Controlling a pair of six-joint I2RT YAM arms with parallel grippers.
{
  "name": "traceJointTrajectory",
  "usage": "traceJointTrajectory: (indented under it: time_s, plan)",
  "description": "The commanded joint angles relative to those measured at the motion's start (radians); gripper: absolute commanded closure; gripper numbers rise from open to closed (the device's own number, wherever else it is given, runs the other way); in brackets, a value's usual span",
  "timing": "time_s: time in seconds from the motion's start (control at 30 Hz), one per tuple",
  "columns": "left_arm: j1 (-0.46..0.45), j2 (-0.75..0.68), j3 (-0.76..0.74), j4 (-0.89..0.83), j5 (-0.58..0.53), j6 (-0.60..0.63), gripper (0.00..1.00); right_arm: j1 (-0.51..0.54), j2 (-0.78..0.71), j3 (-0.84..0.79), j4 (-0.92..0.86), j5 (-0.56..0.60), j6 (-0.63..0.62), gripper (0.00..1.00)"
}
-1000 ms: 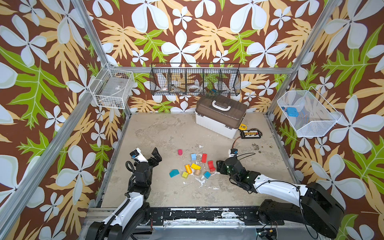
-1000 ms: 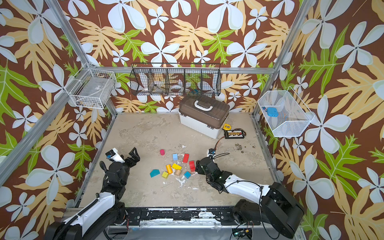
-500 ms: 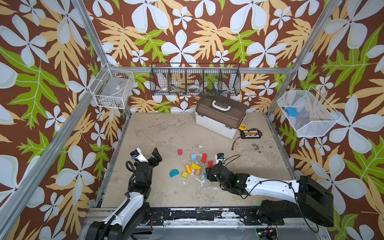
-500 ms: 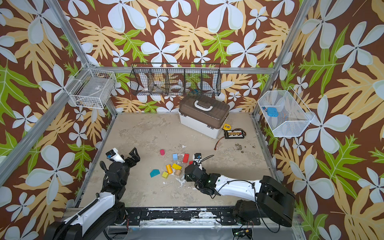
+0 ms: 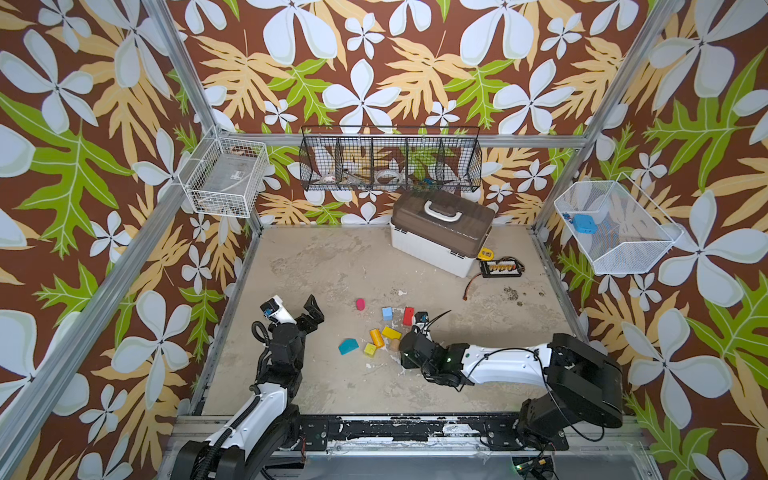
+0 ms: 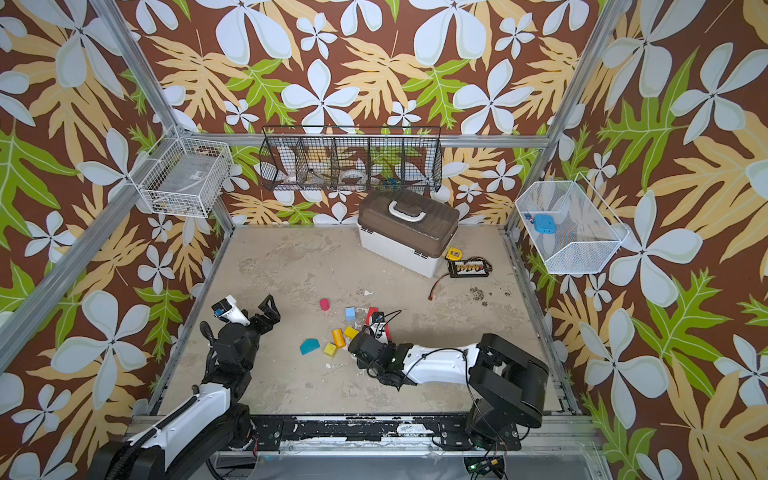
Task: Build the wood block tower
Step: 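Reach the right gripper over the scattered blocks toward the teal cube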
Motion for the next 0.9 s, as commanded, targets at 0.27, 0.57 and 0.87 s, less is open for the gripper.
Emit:
traceJointTrajectory:
  time_s: [0.27, 0.57, 0.87]
  plan:
    - [0.000, -0.001, 0.007, 0.021, 0.002, 0.001, 0.00, 0.079, 0.111, 0.139, -0.210, 0.168, 0.043, 0.36]
    - [-0.001, -0.003, 0.006, 0.020, 0.002, 0.002, 0.00, 0.107, 0.070, 0.089, -0.255, 0.251, 0.126, 0.21]
    - [-0.001, -0.006, 0.006, 0.021, 0.002, 0.002, 0.00, 0.108, -0.010, 0.003, -0.203, 0.264, 0.140, 0.23]
